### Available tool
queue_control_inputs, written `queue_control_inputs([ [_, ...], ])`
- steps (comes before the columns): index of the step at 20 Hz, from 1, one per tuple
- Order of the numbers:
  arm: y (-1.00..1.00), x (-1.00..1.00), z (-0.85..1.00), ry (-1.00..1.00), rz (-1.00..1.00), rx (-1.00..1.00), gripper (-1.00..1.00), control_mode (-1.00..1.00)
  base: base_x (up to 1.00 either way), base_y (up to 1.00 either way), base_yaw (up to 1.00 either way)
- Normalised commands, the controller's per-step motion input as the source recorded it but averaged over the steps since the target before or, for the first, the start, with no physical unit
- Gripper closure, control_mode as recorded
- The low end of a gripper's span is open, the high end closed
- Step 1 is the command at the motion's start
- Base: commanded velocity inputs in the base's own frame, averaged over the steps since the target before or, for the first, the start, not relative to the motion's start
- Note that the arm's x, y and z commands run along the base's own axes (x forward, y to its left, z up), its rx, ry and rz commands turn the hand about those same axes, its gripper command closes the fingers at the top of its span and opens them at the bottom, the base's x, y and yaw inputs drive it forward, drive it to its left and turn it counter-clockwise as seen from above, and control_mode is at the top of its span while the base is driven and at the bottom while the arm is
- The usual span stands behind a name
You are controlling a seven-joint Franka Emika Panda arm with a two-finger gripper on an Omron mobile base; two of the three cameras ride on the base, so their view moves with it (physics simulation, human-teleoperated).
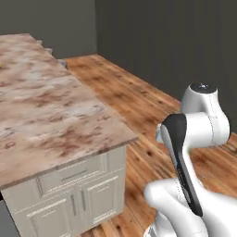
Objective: Retrieve the butter from the fridge and place it on a plate on the dining table. Then retrieve the butter knife by the fridge and place it near the plate.
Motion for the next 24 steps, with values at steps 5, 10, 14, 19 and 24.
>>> queue_control_inputs([
  [5, 0.00, 0.00, 0.00, 0.00, 0.00, 0.00, 1.00, 1.00, 0.33, -0.11, 0.82],
  [10, 0.00, 0.00, 0.00, 0.00, 0.00, 0.00, 1.00, 1.00, -0.11, 0.63, 0.42],
  [14, 0.00, 0.00, 0.00, 0.00, 0.00, 0.00, 1.00, 1.00, 0.01, -0.12, 0.39],
  [19, 0.00, 0.00, 0.00, 0.00, 0.00, 0.00, 1.00, 1.00, 0.03, -0.96, 0.18],
  [24, 0.00, 0.00, 0.00, 0.00, 0.00, 0.00, 1.00, 1.00, 0.00, -1.00, -0.03],
])
